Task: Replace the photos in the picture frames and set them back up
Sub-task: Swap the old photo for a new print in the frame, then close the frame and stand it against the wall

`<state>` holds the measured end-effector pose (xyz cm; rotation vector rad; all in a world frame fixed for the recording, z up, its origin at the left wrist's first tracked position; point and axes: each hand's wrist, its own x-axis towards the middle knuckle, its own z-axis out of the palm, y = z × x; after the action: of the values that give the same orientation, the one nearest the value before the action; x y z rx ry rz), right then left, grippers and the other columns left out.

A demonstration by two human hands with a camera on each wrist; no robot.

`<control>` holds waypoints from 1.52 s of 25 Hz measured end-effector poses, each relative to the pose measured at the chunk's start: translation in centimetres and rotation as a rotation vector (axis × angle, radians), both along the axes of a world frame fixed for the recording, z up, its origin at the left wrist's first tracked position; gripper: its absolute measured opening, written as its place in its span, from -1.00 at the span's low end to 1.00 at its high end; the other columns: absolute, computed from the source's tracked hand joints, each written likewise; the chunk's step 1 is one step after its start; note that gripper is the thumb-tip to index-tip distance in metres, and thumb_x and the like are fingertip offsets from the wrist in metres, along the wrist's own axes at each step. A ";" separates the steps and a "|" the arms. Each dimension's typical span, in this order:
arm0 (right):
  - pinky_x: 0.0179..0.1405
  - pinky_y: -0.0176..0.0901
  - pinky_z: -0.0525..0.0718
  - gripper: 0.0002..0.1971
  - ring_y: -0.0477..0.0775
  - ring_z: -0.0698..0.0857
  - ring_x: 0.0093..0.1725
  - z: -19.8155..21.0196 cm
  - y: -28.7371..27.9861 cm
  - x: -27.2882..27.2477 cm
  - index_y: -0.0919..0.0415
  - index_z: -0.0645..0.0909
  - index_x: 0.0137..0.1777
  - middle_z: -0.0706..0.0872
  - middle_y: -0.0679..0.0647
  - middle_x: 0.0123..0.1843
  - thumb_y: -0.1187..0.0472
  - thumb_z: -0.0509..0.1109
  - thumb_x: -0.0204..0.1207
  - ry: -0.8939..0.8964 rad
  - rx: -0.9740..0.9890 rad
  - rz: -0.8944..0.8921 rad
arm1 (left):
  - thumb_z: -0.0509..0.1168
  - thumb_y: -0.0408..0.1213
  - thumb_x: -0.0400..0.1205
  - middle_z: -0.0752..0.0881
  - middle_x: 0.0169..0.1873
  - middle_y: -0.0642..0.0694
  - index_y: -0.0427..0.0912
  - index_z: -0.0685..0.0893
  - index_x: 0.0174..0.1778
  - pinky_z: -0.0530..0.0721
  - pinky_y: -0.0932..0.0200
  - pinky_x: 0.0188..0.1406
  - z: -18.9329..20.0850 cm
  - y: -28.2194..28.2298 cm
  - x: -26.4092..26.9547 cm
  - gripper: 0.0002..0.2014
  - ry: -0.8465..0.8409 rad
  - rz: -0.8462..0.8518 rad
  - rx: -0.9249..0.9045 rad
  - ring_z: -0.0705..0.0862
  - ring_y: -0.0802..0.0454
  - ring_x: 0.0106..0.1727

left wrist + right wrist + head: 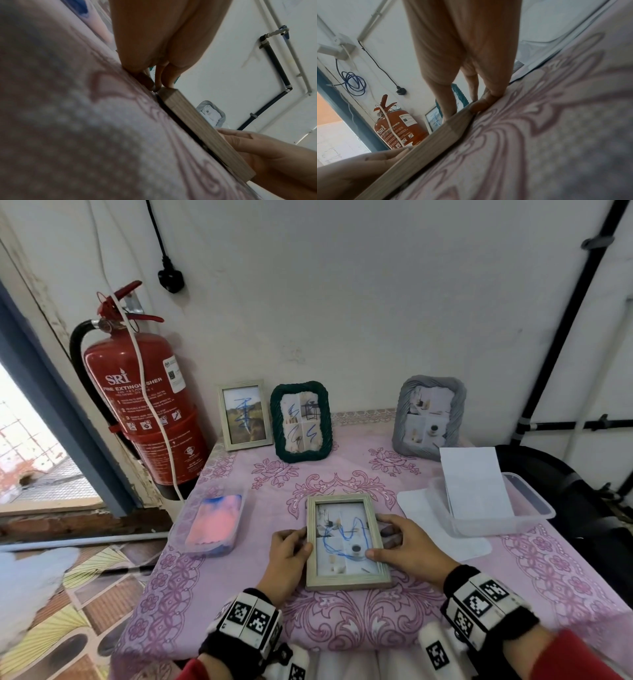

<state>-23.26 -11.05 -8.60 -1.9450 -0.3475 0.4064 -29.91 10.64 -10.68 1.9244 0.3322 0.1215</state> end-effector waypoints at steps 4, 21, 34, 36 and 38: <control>-0.02 -0.25 0.67 -0.14 -0.08 0.62 -0.17 0.1 -0.5 0.4 0.12 0.33 0.53 0.60 0.05 0.01 0.21 0.66 0.23 0.022 -0.020 0.042 | 0.22 -0.45 0.65 0.31 0.13 -0.14 -0.36 0.46 0.42 0.40 0.27 0.39 0.6 0.1 -0.1 -0.61 0.002 0.007 -0.015 0.46 0.06 0.13; -0.14 -0.43 0.54 -0.30 -0.13 0.56 -0.17 0.7 -0.8 1.5 -0.07 0.31 0.52 0.52 -0.03 -0.02 0.15 0.53 0.42 0.030 -0.133 0.158 | 0.46 -0.22 0.50 0.57 0.30 -0.21 -0.13 0.50 0.44 0.46 0.16 0.32 6.6 14.7 0.7 -0.43 0.334 -0.052 0.728 0.55 -0.11 0.30; -0.10 -0.46 0.53 -0.30 -0.14 0.54 -0.17 0.7 -0.8 1.3 -0.04 0.29 0.55 0.50 -0.05 -0.03 0.17 0.51 0.44 0.037 -0.103 0.164 | 0.33 -0.46 0.46 0.76 -0.03 -0.17 -0.18 0.66 0.26 0.59 0.13 -0.04 6.6 14.1 0.1 -0.58 0.073 0.188 0.692 0.69 -0.11 -0.14; -0.09 -0.44 0.53 -0.29 -0.14 0.54 -0.17 0.7 -0.8 1.3 -0.04 0.28 0.55 0.50 -0.04 -0.03 0.18 0.51 0.44 0.034 -0.107 0.166 | 0.34 -0.42 0.49 0.75 0.04 -0.18 -0.19 0.63 0.28 0.66 0.02 0.02 7.6 13.2 0.2 -0.60 -0.093 0.241 0.747 0.70 -0.11 -0.11; -0.10 -0.43 0.53 -0.28 -0.13 0.54 -0.17 0.7 -0.8 1.3 -0.03 0.28 0.55 0.49 -0.03 -0.02 0.20 0.51 0.44 0.050 -0.100 0.168 | 0.35 -0.38 0.50 0.72 0.06 -0.16 -0.19 0.62 0.29 0.64 0.01 0.05 8.8 11.9 0.5 -0.60 -0.261 0.249 0.804 0.66 -0.08 -0.02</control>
<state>-21.93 -11.86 -7.88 -2.0056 -0.4675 0.5905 -29.41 22.50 -1.84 2.6054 0.3774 0.7600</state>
